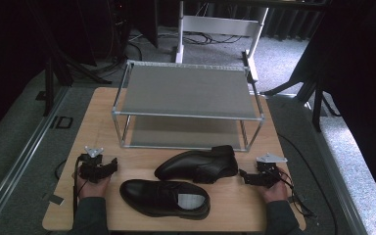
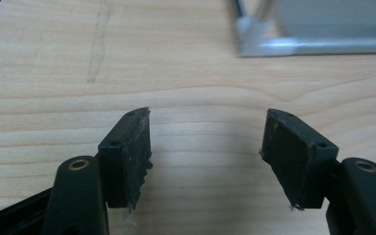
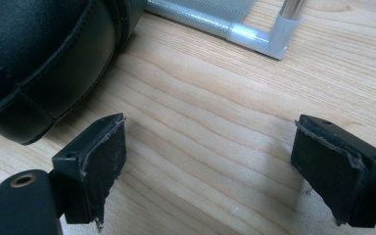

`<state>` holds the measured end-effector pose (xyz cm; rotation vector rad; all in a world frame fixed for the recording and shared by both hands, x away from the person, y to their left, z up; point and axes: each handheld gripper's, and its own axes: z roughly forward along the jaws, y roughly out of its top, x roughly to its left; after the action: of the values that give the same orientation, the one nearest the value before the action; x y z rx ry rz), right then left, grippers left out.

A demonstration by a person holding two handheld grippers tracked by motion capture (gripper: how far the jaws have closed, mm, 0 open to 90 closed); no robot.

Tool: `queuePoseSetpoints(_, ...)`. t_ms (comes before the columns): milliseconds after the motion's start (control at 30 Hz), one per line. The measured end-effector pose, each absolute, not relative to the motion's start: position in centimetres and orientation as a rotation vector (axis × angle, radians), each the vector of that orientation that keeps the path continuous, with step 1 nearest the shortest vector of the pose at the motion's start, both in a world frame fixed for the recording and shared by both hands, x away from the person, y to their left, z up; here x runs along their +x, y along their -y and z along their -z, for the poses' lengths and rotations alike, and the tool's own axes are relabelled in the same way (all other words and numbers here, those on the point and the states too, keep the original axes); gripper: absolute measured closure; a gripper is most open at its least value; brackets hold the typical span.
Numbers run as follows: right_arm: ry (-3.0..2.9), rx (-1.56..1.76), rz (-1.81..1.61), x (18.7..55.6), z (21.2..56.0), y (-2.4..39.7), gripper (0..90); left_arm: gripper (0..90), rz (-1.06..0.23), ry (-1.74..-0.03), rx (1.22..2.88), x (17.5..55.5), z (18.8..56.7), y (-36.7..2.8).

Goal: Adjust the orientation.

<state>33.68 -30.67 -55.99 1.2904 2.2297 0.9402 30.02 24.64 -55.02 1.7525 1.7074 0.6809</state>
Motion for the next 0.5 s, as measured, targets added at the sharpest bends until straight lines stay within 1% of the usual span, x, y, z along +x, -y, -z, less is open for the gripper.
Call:
queuePoseSetpoints(133, -2.23, 1.289, -0.942, 33.6, 56.0, 30.7, 13.2, 36.7, -0.682, -1.686, 1.736, 29.4, 54.4, -24.4)
queuePoseSetpoints(167, -2.229, 1.289, -0.943, 33.5, 56.0, 30.7, 13.5, 37.2, -0.674, -1.635, 1.746, 28.0, 53.6, -23.9)
queuePoseSetpoints(300, -2.226, 1.293, -0.94, 33.3, 56.0, 30.6, 15.0, 38.6, -0.653, -1.584, 1.74, 26.4, 52.8, -23.7)
queuePoseSetpoints(500, -2.222, 1.306, -0.933, 33.1, 55.7, 30.8, 22.7, 41.1, -0.646, -1.523, 1.741, 23.9, 51.8, -23.5)
